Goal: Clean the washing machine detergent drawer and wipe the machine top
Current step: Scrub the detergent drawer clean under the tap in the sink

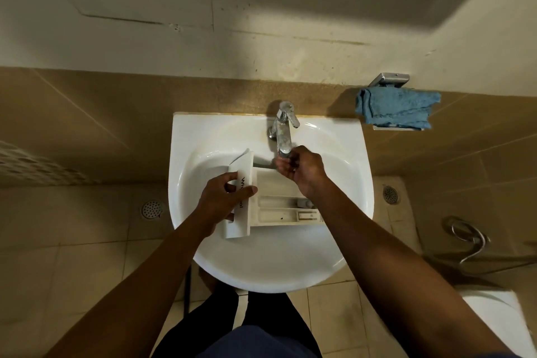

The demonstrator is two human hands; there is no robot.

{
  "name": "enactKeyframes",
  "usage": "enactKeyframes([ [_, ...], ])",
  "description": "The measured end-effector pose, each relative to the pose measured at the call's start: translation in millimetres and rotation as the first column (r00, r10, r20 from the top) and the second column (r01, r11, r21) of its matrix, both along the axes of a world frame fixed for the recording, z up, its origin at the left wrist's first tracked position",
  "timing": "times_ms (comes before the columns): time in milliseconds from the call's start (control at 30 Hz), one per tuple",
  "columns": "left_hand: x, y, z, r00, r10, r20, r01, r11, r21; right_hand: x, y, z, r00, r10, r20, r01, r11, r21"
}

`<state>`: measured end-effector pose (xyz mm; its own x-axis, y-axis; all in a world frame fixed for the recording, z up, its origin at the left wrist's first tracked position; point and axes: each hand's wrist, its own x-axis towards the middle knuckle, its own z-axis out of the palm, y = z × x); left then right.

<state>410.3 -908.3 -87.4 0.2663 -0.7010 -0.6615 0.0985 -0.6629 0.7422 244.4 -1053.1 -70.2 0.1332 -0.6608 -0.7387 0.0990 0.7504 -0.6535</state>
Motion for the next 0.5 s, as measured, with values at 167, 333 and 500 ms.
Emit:
enactKeyframes([
  [167,1.2,-0.2,2.4,1.0,0.002,-0.01,-0.002,1.0,0.002,-46.3,4.6,-1.5,0.997,-0.062,-0.052,0.065,0.995,0.071],
  [333,0.5,-1.7,5.2,0.999,-0.012,-0.035,0.012,1.0,-0.003,-31.7,37.2,9.9,0.932,0.353,-0.077,-0.355,0.935,-0.017],
  [500,3.5,-2.7,5.0,0.999,-0.024,-0.037,0.024,1.0,-0.002,-65.4,23.5,-2.9,0.571,0.533,-0.624,-0.729,0.679,-0.088],
])
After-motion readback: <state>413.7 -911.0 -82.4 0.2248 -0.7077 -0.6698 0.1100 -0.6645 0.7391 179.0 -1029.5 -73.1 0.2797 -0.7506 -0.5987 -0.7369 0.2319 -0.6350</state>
